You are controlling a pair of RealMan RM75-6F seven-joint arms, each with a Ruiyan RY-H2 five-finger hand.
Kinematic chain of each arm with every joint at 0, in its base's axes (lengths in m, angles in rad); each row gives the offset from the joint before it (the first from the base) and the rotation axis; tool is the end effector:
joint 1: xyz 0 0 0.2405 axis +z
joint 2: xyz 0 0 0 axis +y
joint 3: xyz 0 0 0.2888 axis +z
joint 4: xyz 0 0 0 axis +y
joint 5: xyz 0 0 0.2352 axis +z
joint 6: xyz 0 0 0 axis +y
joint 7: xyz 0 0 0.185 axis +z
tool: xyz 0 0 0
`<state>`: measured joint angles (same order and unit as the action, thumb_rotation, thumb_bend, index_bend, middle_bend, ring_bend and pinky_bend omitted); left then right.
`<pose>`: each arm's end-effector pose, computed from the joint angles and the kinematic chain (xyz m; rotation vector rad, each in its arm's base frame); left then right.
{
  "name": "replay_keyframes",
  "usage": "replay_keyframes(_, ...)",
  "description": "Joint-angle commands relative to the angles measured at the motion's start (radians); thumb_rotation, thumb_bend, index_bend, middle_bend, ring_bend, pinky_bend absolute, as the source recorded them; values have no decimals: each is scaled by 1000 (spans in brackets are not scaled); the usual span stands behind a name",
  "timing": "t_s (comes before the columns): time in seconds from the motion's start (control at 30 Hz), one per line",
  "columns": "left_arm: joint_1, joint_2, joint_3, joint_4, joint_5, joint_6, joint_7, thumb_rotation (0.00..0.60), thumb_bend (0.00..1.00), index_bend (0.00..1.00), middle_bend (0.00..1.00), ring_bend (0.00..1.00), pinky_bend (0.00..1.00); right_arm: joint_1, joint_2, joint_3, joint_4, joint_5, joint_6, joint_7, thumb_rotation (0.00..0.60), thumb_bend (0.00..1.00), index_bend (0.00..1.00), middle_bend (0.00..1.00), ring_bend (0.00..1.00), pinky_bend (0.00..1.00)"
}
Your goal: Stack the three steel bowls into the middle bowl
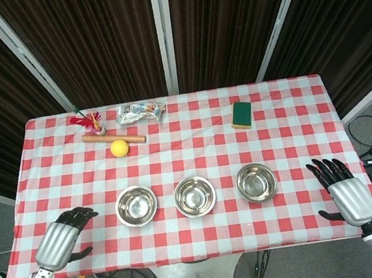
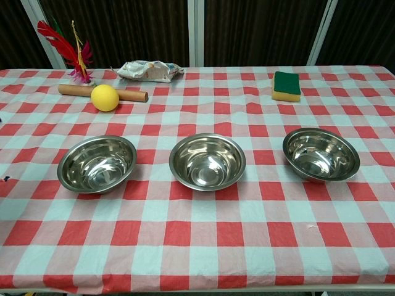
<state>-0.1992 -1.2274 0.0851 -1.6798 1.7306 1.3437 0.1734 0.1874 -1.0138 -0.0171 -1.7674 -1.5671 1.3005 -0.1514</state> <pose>-0.2764 0.2131 0.0485 -1.8332 -0.8750 -0.9494 -0.3093 -0.2352 0.1245 1.6904 -0.8887 0.7767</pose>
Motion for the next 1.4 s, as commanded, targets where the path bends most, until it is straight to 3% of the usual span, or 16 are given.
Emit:
replay_keyframes(0.03,-53,-52,10,-23,-1,-113,100,600,127,298,343,235,321,4,11,7,-10,5,-1,-1,600,0,0,32,0,12)
replay_keyframes(0.23,-98,-148,-24,-11,-66,-206,188,600,150,306,367,272,355,-2,23,15,-33,3,23,0,600,0,0,32,0,12)
replay_keyframes(0.5,-136,-228,-64,56,-91,-221,229,600,195,357,416,329,407,-3,28,22,-32,11,30,7,600,0,0,33,0,12)
replay_keyframes(0.8,-171,-281,-54,141,-102,-252,214,600,208,381,435,357,433,-4,28,29,-18,21,33,34,600,0,0,33,0,12)
replay_keyframes(1.4,-246,-409,-31,389,11,-197,171,600,253,510,559,481,554,-2,26,33,11,34,25,76,600,0,0,33,0,12)
